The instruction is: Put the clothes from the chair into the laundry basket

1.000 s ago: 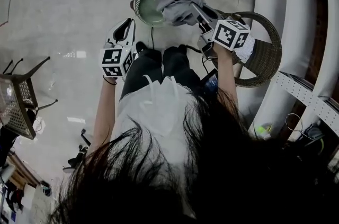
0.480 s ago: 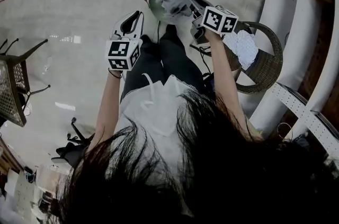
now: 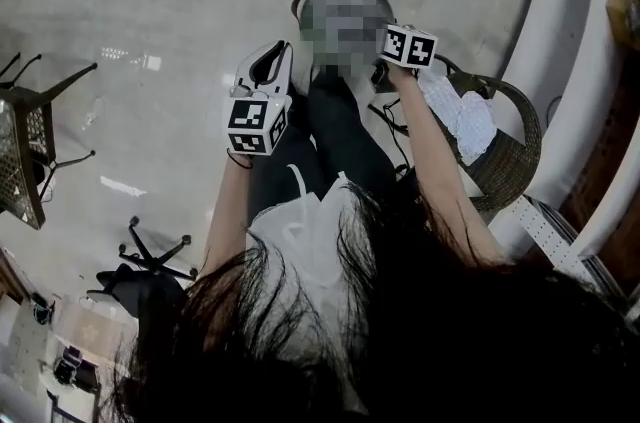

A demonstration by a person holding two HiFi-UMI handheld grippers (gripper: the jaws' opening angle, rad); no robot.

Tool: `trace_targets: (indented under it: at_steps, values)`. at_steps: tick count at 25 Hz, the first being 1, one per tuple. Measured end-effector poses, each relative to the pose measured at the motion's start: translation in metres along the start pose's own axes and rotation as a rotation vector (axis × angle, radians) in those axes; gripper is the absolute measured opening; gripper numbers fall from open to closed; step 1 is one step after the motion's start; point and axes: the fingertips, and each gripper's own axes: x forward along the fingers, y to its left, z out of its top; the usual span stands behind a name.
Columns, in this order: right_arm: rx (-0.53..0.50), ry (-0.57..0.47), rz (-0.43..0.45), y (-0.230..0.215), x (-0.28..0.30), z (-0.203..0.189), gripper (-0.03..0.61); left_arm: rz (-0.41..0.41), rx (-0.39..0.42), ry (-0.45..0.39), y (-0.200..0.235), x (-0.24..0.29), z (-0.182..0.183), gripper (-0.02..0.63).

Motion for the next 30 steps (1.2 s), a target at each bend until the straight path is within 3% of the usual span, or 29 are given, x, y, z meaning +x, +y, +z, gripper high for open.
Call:
trace_targets:
  at_steps: [10, 18, 25, 26, 28, 30]
  values:
    - [-0.114, 0.181, -0.047, -0.063, 0.081, -0.023, 0.059, 0.062, -0.035, 0.093, 0.017, 0.069, -0.043, 0.043]
    - [-0.284, 0.300, -0.080, -0.107, 0.132, -0.043, 0.060, 0.065, 0.007, 0.184, 0.024, 0.121, -0.077, 0.043]
    - [-0.437, 0.349, -0.126, -0.131, 0.163, -0.047, 0.064, 0.035, 0.065, 0.243, 0.025, 0.149, -0.086, 0.043]
    - [-0.444, 0.364, -0.126, -0.133, 0.164, -0.048, 0.087, 0.033, 0.070, 0.247, 0.025, 0.151, -0.087, 0.043]
    - [-0.449, 0.401, -0.120, -0.135, 0.165, -0.051, 0.192, 0.027, 0.077, 0.250, 0.023, 0.153, -0.086, 0.043]
    - [-0.460, 0.416, -0.116, -0.136, 0.164, -0.052, 0.192, 0.022, 0.079, 0.252, 0.020, 0.154, -0.085, 0.043]
